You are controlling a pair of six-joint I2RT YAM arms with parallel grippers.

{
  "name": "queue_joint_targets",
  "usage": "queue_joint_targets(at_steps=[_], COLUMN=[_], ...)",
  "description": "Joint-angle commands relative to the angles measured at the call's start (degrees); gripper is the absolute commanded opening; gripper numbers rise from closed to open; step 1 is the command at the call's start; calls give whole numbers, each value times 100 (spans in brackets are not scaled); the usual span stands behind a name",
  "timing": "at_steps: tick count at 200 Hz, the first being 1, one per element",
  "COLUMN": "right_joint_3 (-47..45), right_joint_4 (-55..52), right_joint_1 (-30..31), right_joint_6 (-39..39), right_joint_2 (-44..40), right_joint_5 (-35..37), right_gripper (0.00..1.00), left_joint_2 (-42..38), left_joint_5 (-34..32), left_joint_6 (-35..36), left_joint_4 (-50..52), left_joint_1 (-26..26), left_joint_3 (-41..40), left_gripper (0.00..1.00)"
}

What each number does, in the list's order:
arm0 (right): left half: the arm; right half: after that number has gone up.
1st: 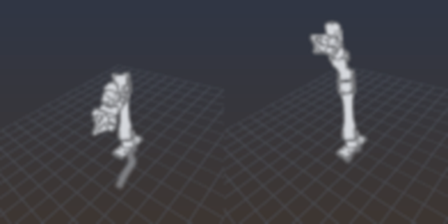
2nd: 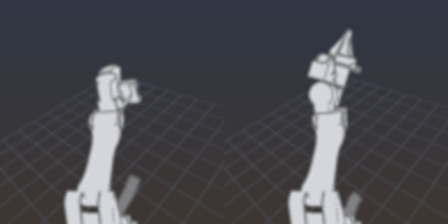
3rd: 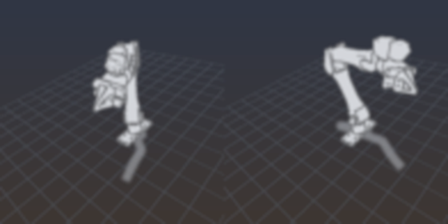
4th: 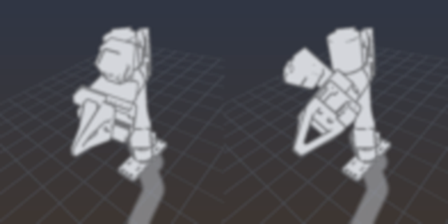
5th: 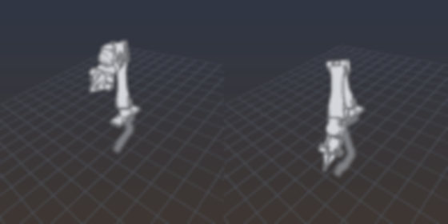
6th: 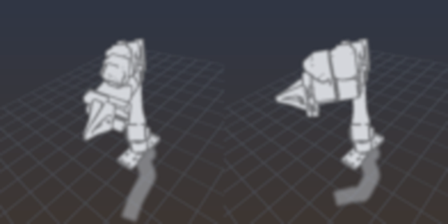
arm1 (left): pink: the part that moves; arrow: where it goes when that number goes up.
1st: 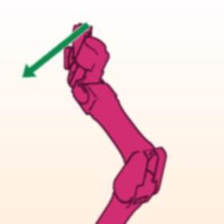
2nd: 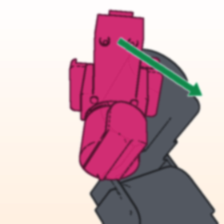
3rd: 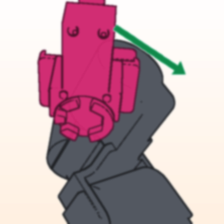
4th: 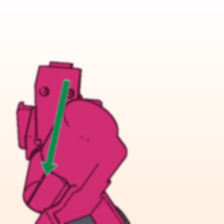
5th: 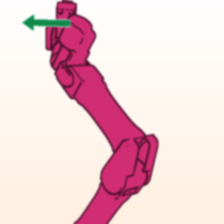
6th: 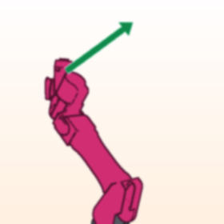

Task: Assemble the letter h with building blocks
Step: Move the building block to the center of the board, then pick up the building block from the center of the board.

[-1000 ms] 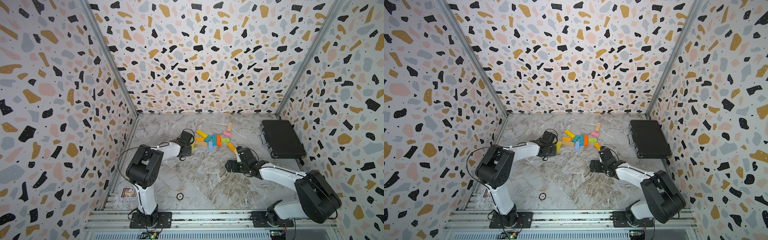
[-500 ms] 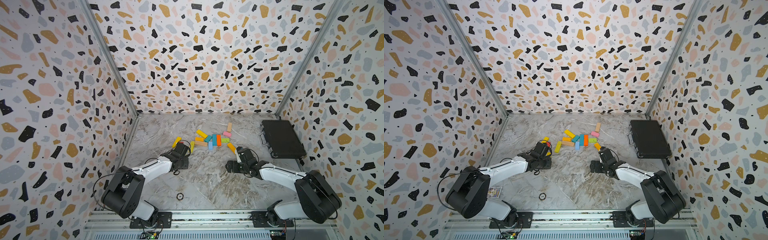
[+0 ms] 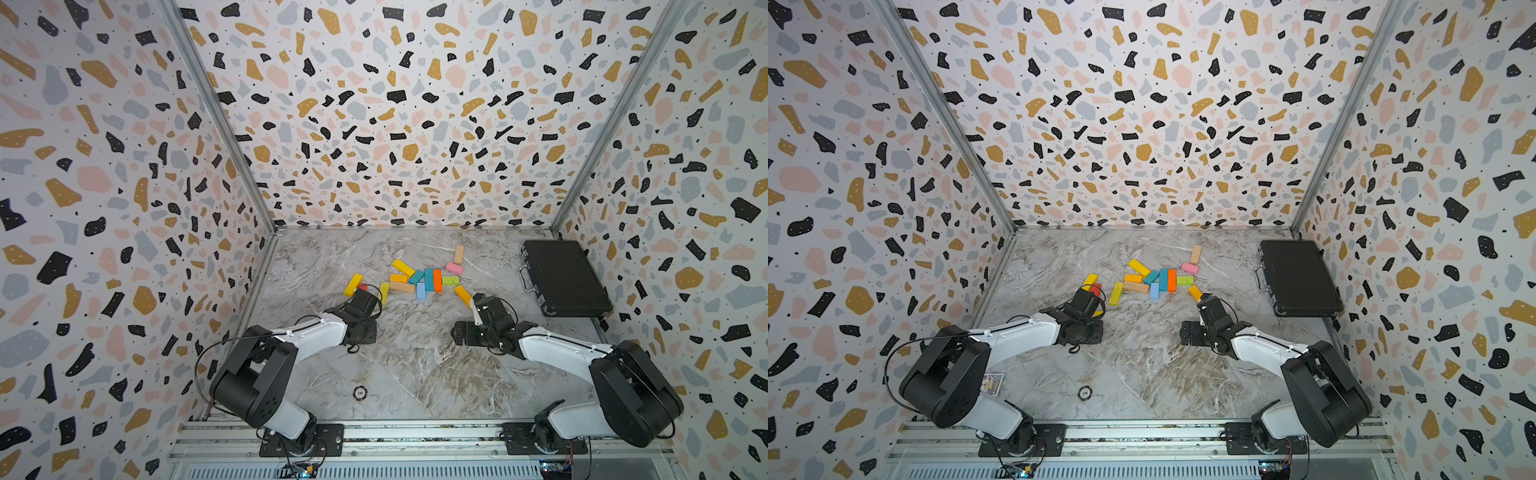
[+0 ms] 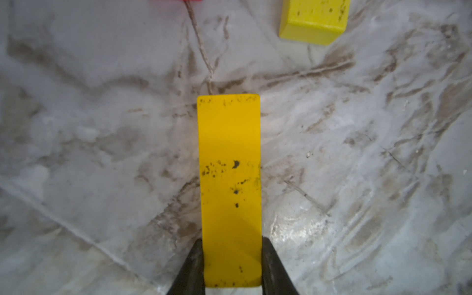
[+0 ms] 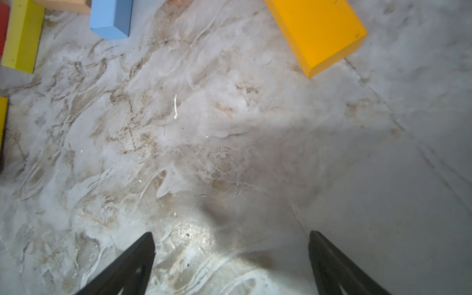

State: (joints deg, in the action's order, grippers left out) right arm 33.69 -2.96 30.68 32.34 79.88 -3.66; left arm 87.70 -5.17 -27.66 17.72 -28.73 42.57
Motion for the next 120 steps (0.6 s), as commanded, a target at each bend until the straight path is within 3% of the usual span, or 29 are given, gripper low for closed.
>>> queue_joint_targets(at_steps=[1,55,89,120], right_joint_3=[-47,-56,-57,-108], right_joint_4=[-121,-150,-246,-174], right_joint_1=[28,28,28,18], right_joint_6=[23,71,101,283], right_joint_2=[-173,-270,-512,-630], right_joint_5=[111,112,152,163], right_gripper=[96,98,98,99], left_joint_2=[97,-46,-955,-1368], left_joint_5=[-72,-144,-21,-62], left_joint_6=[-68,-91,-206,-438], left_joint_4=[9,191,588,823], left_joint_1=[-6,-10,-1,133], left_joint_3=[85,130,457,1082], left_gripper=[26,68,88,99])
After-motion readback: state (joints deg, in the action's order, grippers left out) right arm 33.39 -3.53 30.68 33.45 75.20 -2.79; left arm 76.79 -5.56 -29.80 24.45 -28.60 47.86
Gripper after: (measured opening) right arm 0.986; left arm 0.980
